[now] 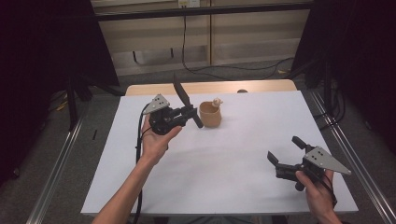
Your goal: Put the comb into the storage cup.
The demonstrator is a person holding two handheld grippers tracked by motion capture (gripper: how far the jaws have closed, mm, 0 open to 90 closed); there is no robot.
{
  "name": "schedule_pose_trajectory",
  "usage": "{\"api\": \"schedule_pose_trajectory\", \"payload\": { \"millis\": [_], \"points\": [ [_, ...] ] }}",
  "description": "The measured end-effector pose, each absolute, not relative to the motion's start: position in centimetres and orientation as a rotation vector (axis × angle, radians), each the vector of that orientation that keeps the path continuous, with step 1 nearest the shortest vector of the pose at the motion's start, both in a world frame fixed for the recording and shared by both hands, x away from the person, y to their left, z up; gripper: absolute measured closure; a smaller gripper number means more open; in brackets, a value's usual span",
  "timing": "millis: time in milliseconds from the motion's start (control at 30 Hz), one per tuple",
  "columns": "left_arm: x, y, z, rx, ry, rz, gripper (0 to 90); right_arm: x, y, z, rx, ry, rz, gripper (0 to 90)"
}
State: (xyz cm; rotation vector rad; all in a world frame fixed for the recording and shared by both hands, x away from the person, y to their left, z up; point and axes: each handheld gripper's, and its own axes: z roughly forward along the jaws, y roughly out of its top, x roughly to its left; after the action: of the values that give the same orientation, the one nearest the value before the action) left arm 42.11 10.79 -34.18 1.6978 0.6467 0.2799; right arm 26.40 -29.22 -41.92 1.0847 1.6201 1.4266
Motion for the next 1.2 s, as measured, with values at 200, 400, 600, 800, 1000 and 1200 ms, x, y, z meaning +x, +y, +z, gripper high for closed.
{"api": "schedule_pose_trajectory", "payload": {
  "millis": [200, 400, 600, 800, 1000, 1200],
  "points": [
    [43.0, 11.0, -33.8, 1.684, 0.669, 0.292, 73.1, 25.8, -29.8, -42.5, 1.066, 1.623, 1.383, 0.0],
    [43.5, 10.9, -33.9, 1.671, 0.689, 0.296, 73.1, 25.4, -30.5, -43.4, 1.112, 1.604, 1.363, 0.0],
    [44.4, 10.6, -33.7, 1.658, 0.713, 0.308, 73.1, 25.2, -30.6, -43.4, 1.111, 1.594, 1.357, 0.0],
    [45.1, 9.9, -32.9, 1.665, 0.706, 0.324, 73.1, 25.1, -30.6, -43.6, 1.114, 1.600, 1.368, 0.0],
    [45.6, 9.6, -32.4, 1.646, 0.703, 0.334, 73.1, 25.0, -30.6, -43.6, 1.110, 1.614, 1.373, 0.0],
    [46.4, 9.4, -32.4, 1.631, 0.706, 0.356, 73.1, 24.9, -30.5, -43.6, 1.108, 1.614, 1.373, 0.0]
  ]
}}
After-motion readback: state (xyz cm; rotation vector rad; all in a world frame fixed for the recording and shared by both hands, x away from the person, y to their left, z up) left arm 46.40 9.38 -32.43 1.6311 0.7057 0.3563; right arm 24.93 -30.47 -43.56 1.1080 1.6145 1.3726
